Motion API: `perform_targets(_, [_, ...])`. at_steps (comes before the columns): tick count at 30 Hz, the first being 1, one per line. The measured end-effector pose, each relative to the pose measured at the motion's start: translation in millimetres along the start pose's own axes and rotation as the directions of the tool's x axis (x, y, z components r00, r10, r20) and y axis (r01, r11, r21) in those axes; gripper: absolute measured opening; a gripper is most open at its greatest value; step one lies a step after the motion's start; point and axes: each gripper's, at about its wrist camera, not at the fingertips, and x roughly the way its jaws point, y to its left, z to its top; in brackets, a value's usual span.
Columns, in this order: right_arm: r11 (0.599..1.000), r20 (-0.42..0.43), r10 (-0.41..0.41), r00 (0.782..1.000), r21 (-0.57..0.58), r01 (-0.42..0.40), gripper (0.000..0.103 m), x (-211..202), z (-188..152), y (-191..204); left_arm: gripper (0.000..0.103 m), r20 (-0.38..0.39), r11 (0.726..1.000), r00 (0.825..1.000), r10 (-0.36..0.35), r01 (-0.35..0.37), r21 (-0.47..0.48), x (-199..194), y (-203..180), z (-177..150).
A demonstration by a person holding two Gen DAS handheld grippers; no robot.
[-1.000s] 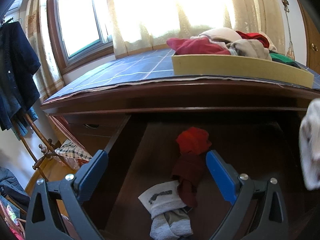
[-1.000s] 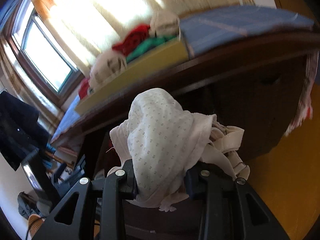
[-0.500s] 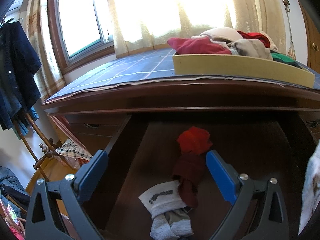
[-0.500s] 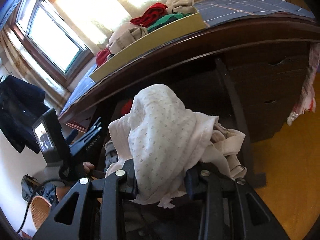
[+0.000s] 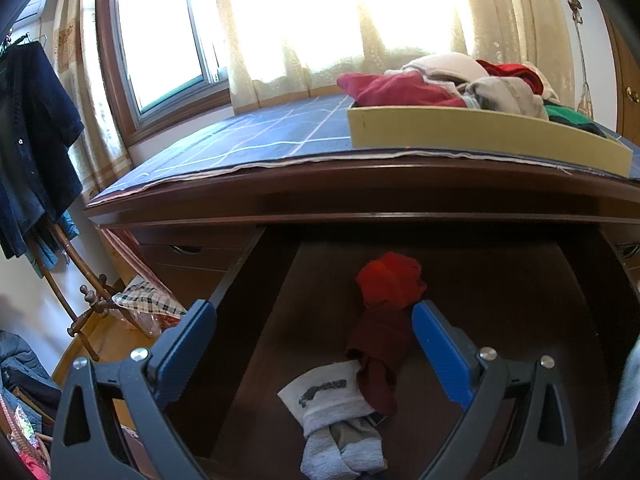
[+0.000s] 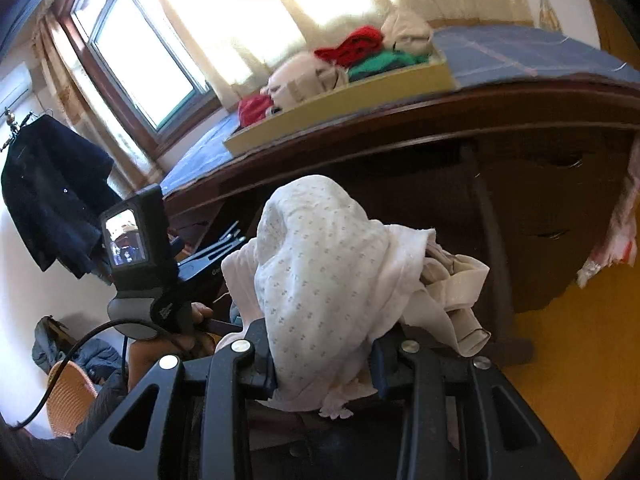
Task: Take underwear out of drawer
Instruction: 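Lift the white dotted bra out of the drawer toward the beige tray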
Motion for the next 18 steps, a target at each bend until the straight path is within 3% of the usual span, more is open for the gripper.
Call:
perform_targets(8, [0.994, -0.058, 0.072, 0.996, -0.079, -0.076, 0.037, 12, -3, 27, 0.100, -0.019, 0.999, 1.000, -0.013, 0.013, -0.035, 3, 6, 1])
perform_targets(13, [0.986, -0.008, 0.064, 0.998, -0.152, -0.064, 0.037, -8, -4, 42, 0.100, -0.027, 0.997, 0.999, -0.031, 0.029, -0.068, 1, 10, 2])
perform_targets(16, [0.982, -0.053, 0.114, 0.992, -0.142, -0.121, 0.037, 2, -5, 43, 0.100, -0.027, 0.995, 0.999, -0.034, 0.031, -0.095, -2, 15, 0])
perform_targets(18, [0.981, -0.079, 0.141, 0.987, -0.121, -0.150, 0.037, 14, -5, 43, 0.100, -0.015, 0.997, 1.000, 0.004, -0.005, -0.083, -6, 17, 0])
